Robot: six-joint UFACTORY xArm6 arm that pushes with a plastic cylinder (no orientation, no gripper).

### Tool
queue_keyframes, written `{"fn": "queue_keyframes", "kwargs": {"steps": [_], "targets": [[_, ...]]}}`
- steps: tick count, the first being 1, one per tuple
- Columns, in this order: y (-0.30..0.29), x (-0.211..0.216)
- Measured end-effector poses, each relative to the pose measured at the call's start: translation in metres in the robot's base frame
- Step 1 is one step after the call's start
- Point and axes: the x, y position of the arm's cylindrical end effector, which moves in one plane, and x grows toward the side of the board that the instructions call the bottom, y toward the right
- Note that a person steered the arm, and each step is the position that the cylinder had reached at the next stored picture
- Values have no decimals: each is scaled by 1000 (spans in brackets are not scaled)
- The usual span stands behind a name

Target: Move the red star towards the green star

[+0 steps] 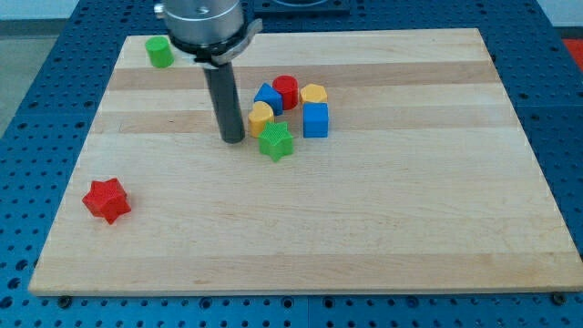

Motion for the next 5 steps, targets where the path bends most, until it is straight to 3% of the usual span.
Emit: {"fn": "queue_keyframes", "kwargs": {"steps": [3,4,5], "targets": [[30,-13],[-9,-13],[-97,-9]]}}
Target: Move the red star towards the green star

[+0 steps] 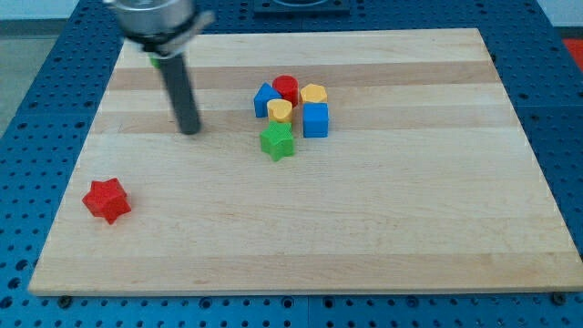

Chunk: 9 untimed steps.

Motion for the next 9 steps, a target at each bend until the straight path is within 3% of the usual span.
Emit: {"fn": "queue_keyframes", "kwargs": {"steps": [1,2,3,5,6,8,9], "targets": [[-27,40],[-63,15],[-118,18],[-111,123],[-119,130],[-69,120],[-118,126]]}}
